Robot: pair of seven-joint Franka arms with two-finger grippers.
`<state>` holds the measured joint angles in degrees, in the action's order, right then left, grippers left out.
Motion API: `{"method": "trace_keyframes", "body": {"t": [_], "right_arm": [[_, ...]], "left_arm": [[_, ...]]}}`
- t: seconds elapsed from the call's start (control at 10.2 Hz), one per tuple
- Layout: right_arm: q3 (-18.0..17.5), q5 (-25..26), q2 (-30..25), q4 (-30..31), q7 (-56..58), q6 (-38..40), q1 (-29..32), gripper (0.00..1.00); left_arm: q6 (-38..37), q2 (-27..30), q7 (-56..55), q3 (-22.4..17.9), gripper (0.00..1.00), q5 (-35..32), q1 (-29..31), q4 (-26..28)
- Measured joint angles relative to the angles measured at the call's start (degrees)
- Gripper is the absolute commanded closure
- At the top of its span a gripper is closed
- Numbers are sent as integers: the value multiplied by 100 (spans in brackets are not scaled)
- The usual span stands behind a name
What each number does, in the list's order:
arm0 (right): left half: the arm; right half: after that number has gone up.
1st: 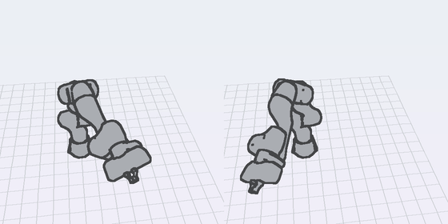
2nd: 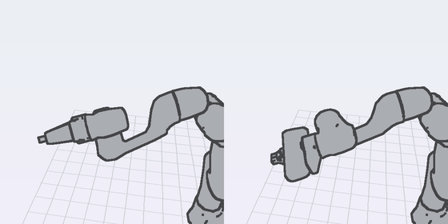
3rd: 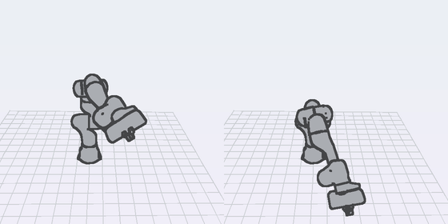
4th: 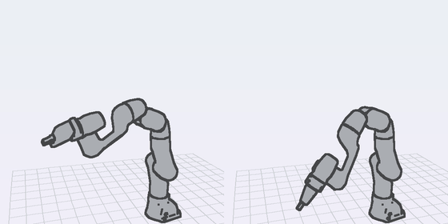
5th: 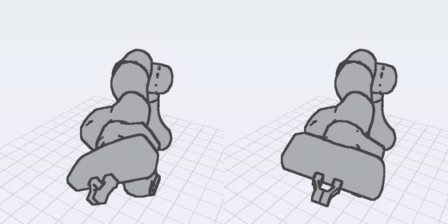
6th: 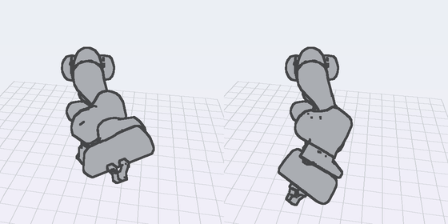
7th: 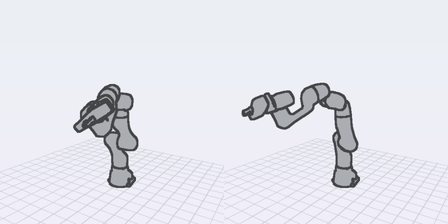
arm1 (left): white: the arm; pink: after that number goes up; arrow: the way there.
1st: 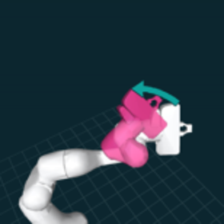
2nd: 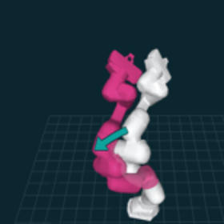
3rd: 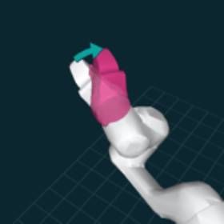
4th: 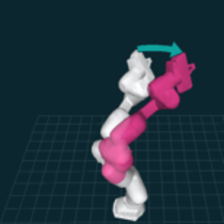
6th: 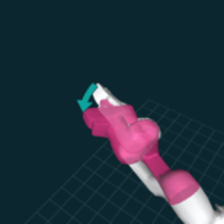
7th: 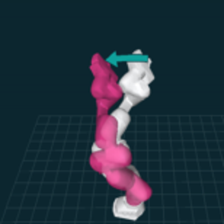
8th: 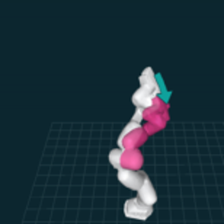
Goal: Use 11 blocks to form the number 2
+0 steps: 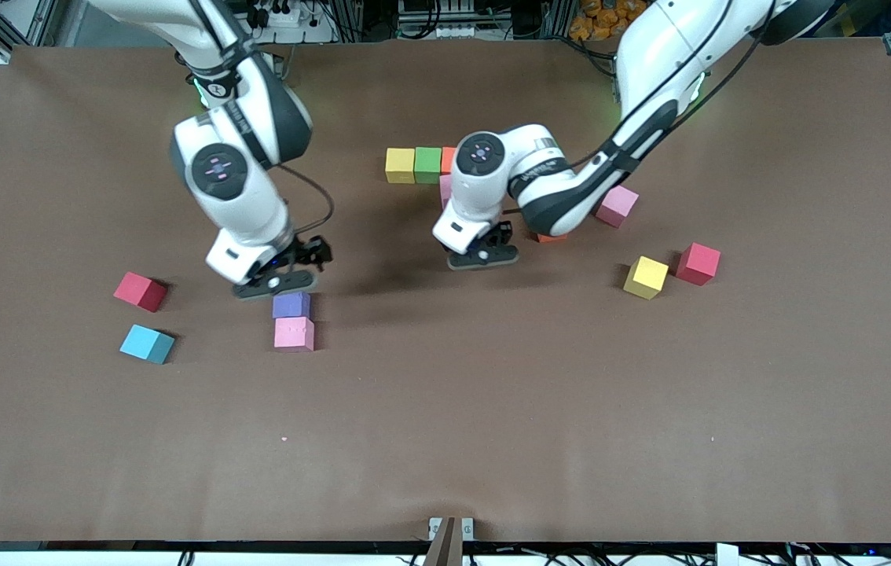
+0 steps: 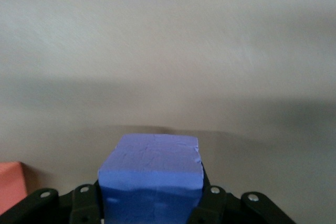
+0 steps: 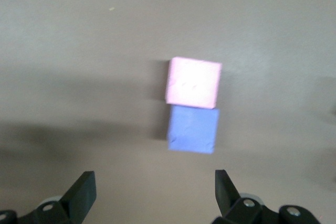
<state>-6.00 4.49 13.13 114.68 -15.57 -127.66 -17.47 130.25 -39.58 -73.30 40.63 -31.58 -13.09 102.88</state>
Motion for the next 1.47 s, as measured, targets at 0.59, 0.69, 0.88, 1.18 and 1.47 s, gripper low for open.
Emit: {"method": "trace_keyframes", "body": {"t": [0.59, 0.69, 0.88, 1.18, 1.47], "right_arm": [[0, 9, 48, 414, 344, -943, 509, 0], [0, 9, 76, 645, 454, -1353, 640, 0], [-1, 11, 108, 824, 655, -1601, 866, 0], [0, 11, 97, 823, 916, -1622, 1096, 0], [-43, 11, 82, 846, 921, -1617, 1096, 0]], "left_arm": [[-26, -269, 27, -121, 68, -19, -523, 76], [-39, -270, 32, -123, 68, -23, -523, 152], [-39, -270, 33, -122, 68, -25, -528, 278], [-38, -269, 33, -115, 67, -25, -549, 283], [-31, -269, 33, -109, 66, -25, -587, 275]]}}
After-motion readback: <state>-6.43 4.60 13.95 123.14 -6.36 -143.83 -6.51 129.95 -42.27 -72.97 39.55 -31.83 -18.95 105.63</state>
